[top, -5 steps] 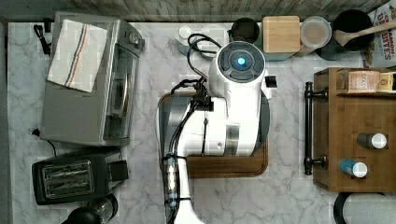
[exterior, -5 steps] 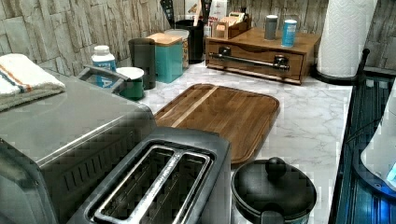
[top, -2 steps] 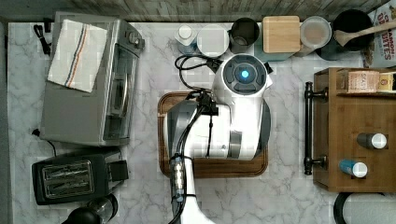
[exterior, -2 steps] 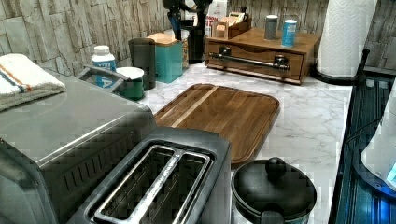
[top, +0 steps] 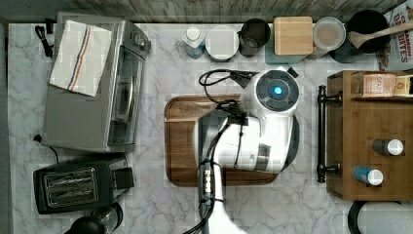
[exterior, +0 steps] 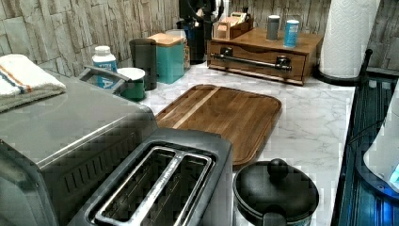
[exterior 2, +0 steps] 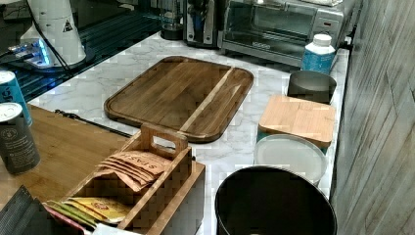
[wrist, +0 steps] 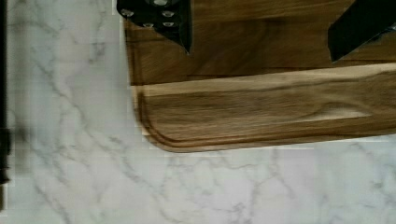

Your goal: Open the drawer.

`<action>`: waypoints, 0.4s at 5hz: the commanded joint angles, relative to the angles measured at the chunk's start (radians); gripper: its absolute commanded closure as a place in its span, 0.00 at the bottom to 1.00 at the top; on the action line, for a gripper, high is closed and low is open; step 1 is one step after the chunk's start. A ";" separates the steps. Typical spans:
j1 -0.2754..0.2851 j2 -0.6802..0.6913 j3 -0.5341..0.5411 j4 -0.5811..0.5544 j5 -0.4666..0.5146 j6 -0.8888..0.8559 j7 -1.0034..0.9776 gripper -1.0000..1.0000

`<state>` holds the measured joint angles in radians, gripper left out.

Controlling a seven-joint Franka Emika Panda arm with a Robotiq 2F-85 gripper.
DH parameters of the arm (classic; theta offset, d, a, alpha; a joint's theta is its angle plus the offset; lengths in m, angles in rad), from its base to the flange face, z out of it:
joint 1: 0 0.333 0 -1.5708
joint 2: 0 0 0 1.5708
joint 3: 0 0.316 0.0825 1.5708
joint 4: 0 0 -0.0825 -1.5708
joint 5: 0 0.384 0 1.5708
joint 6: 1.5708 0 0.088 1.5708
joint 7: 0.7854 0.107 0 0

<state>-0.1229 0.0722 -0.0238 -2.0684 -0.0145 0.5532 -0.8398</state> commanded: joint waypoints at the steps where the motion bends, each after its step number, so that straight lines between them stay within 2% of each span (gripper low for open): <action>1: -0.122 -0.038 -0.137 -0.055 -0.045 0.160 -0.192 0.00; 2: -0.150 -0.016 -0.130 -0.066 -0.074 0.217 -0.202 0.00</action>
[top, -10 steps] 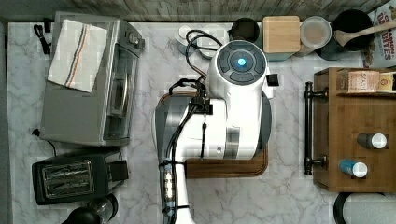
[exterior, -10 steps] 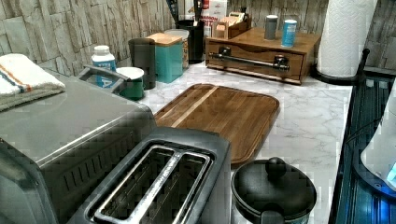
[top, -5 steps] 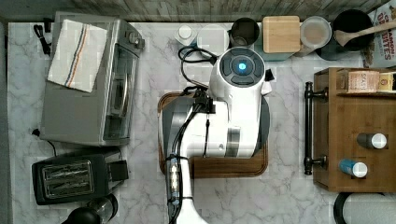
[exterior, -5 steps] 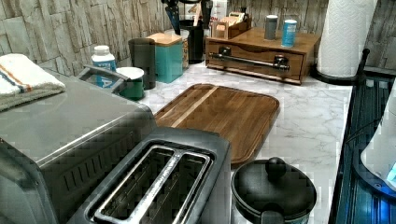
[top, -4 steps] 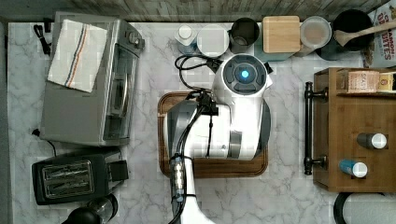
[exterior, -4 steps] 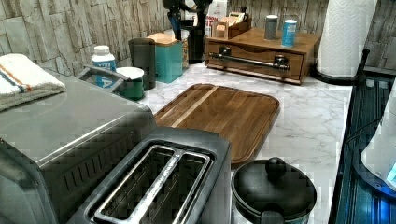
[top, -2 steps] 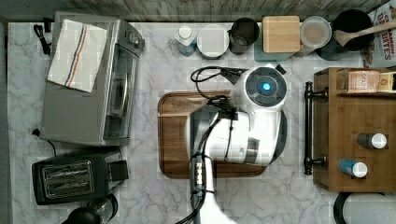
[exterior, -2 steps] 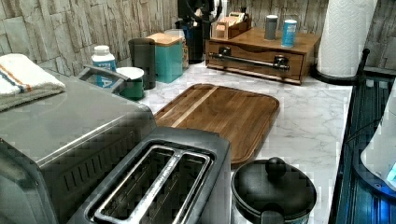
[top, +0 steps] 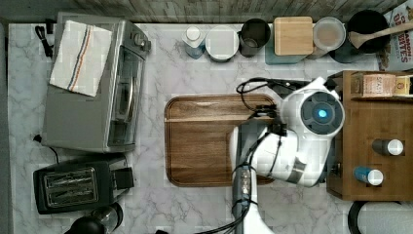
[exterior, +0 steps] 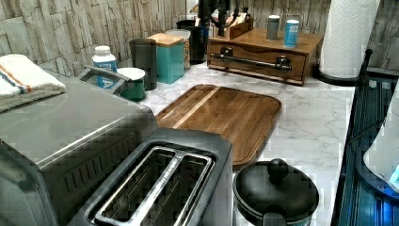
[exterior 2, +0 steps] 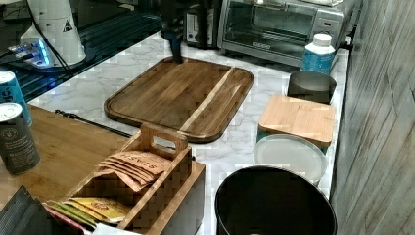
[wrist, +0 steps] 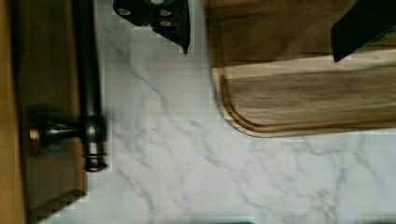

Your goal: Open the drawer.

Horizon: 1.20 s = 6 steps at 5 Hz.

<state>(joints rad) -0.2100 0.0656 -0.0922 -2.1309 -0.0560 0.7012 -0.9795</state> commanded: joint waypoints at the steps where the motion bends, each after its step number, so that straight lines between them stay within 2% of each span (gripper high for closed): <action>1: -0.088 0.037 -0.076 -0.006 0.015 0.149 -0.153 0.00; 3: -0.092 0.083 -0.088 0.008 0.001 0.193 -0.217 0.00; 4: -0.059 0.105 -0.107 0.037 -0.121 0.139 -0.144 0.00; 5: -0.069 0.106 -0.119 0.018 -0.156 0.173 -0.102 0.00; 6: -0.112 0.128 -0.117 0.025 -0.088 0.224 -0.180 0.00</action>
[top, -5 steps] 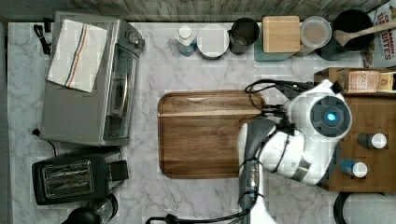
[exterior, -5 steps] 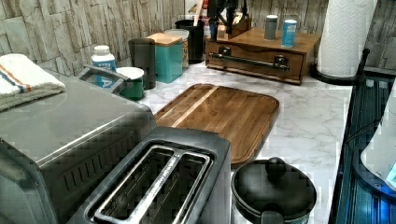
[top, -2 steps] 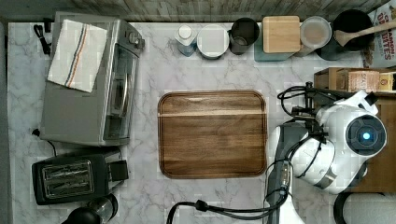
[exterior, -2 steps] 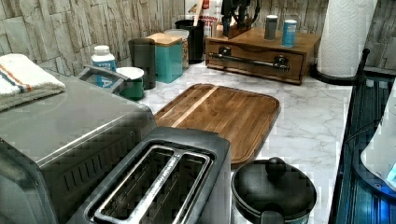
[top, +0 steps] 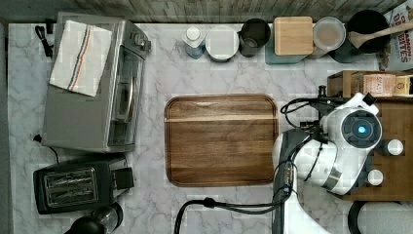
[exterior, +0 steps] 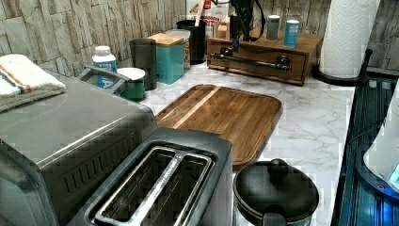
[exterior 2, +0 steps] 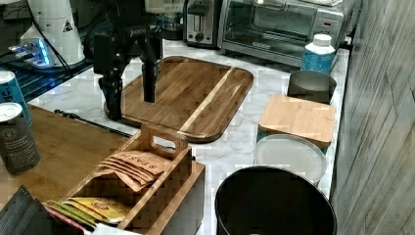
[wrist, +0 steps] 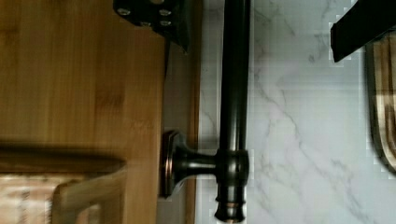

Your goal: Open the drawer.

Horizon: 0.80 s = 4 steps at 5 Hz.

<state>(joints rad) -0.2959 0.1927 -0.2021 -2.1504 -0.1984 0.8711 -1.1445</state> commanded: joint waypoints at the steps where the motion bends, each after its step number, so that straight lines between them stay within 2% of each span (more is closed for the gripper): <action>1: -0.038 0.013 -0.002 0.015 0.098 0.116 -0.027 0.00; 2: -0.022 0.034 0.003 -0.014 0.108 0.188 0.019 0.00; 3: -0.002 0.060 -0.015 0.012 0.058 0.146 0.076 0.00; 4: -0.003 0.074 -0.012 -0.021 0.086 0.194 0.089 0.00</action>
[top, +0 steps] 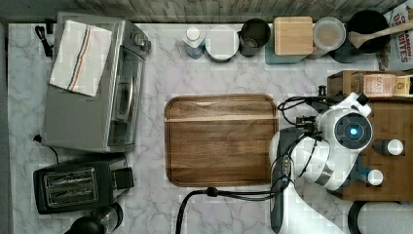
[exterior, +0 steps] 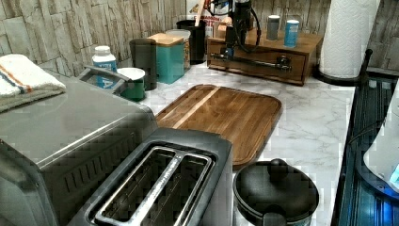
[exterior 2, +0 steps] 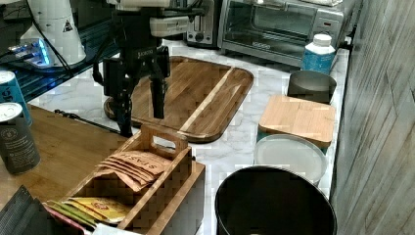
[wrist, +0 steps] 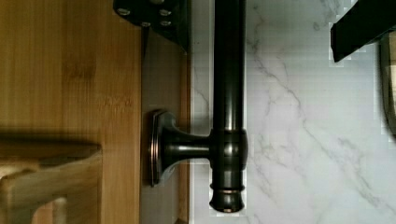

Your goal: Open the drawer.

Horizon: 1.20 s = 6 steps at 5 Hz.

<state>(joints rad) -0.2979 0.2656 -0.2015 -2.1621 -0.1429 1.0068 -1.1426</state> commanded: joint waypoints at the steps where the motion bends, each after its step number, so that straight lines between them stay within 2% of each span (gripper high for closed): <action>1: -0.003 0.008 -0.005 -0.028 0.045 0.088 0.094 0.00; 3: -0.016 0.058 0.008 -0.011 0.082 0.070 0.062 0.00; 4: 0.007 0.057 -0.015 -0.056 0.060 0.134 0.093 0.00; 5: 0.013 0.047 -0.021 -0.063 0.055 0.126 0.096 0.00; 6: 0.043 0.032 -0.028 -0.040 0.102 0.031 0.092 0.00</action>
<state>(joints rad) -0.2883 0.3215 -0.2057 -2.2129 -0.0808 1.1250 -1.1211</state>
